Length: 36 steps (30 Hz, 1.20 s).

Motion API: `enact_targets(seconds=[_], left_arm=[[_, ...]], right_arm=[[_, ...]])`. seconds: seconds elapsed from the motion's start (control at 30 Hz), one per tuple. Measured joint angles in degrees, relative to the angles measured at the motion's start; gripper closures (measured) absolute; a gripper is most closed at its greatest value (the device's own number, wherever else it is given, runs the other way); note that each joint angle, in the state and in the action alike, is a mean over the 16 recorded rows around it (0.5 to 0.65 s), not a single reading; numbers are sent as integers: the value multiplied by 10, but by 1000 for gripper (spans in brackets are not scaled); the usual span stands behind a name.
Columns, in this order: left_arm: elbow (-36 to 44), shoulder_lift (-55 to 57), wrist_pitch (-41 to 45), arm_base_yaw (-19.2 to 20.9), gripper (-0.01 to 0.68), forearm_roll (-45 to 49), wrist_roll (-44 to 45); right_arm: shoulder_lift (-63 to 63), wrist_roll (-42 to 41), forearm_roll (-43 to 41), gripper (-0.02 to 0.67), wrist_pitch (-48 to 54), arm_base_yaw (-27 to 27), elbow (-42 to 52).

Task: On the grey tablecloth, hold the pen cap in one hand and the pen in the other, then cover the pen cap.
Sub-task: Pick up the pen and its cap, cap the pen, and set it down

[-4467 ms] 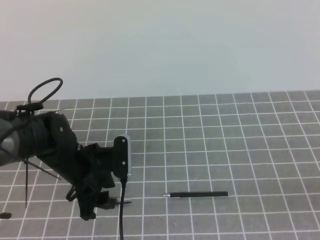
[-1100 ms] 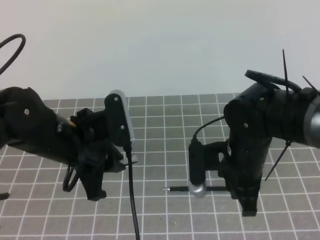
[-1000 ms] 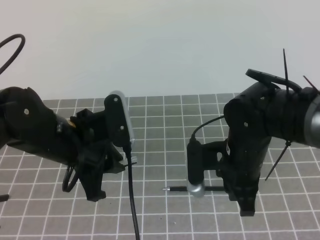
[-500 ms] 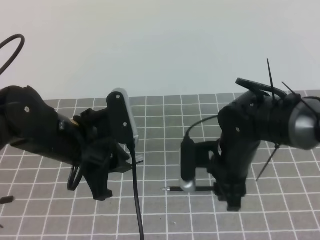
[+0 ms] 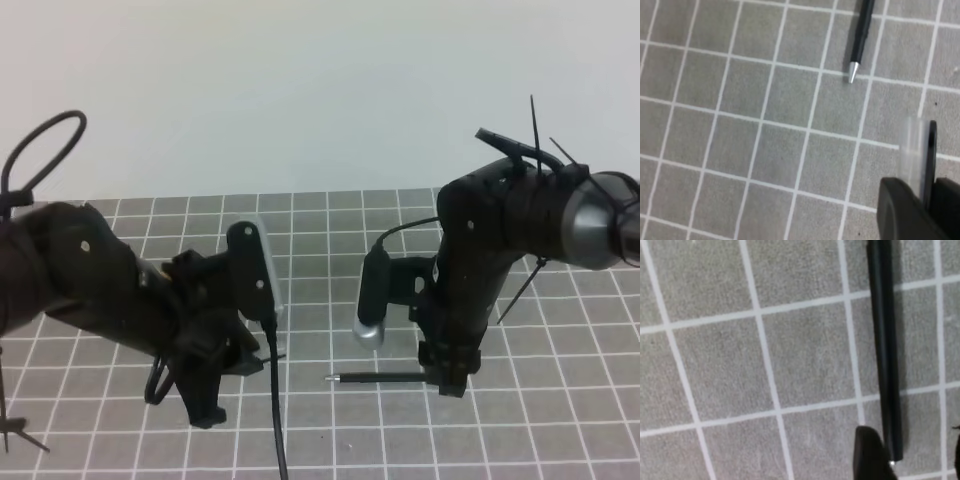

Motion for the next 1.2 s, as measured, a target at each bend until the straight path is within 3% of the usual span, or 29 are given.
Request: enact_targets(seconds=[0.37, 0.9, 1.2], left_arm=[[10, 1, -9, 0, 672, -5, 13], [10, 1, -10, 0, 672, -5, 33], [10, -11, -2, -5, 672, 14, 81]], right_arm=[[25, -13, 12, 306, 1, -2, -3], [34, -18, 13, 546, 8, -2, -11], [0, 8, 16, 578, 106, -2, -72]])
